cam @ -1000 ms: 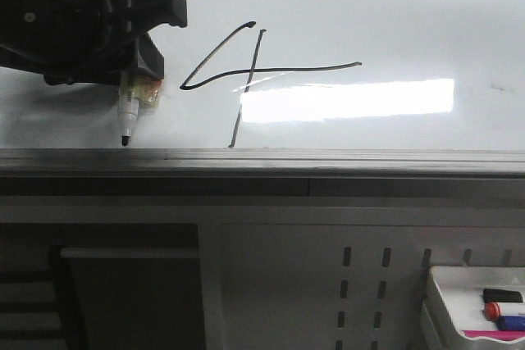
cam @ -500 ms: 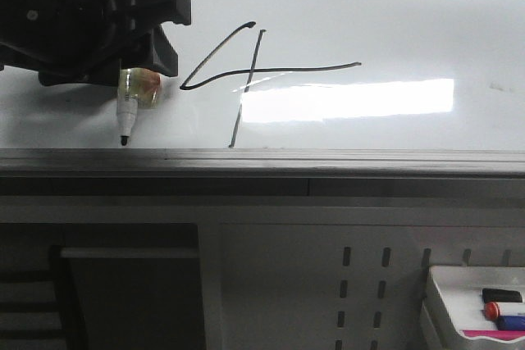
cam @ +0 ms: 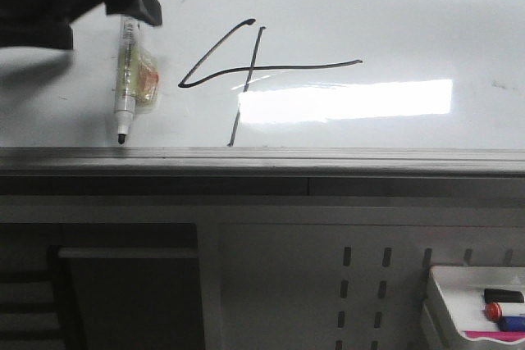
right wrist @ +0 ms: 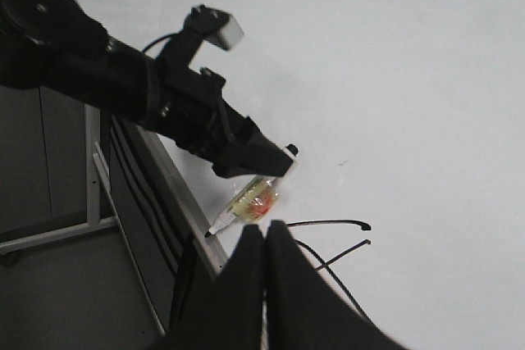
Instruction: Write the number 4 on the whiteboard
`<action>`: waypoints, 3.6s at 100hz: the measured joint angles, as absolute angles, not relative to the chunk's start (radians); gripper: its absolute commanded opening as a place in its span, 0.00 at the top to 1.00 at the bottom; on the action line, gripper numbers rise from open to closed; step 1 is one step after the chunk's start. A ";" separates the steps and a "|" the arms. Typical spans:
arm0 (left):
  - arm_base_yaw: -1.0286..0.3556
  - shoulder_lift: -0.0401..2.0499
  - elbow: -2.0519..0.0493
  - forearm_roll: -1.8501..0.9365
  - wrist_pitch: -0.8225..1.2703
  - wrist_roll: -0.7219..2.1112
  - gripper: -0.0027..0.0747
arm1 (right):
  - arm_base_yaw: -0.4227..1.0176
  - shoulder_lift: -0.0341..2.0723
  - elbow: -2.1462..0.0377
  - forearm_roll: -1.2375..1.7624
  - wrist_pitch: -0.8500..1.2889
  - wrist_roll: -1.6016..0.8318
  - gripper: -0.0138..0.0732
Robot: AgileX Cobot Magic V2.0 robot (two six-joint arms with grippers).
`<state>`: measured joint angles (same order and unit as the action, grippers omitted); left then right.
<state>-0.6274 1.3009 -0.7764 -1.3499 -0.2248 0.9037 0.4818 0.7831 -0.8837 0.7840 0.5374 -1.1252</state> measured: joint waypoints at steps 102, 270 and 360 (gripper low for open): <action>-0.627 0.197 -0.171 -1.369 -0.087 1.190 0.99 | 0.474 0.108 -0.268 0.809 0.205 -1.125 0.92; -0.108 -0.005 0.004 -0.017 0.347 -0.073 0.99 | 0.474 0.108 -0.266 0.811 0.205 -1.123 0.92; -0.107 -0.005 0.004 -0.017 0.349 -0.074 0.99 | 0.470 0.108 -0.229 0.811 0.157 -1.123 0.92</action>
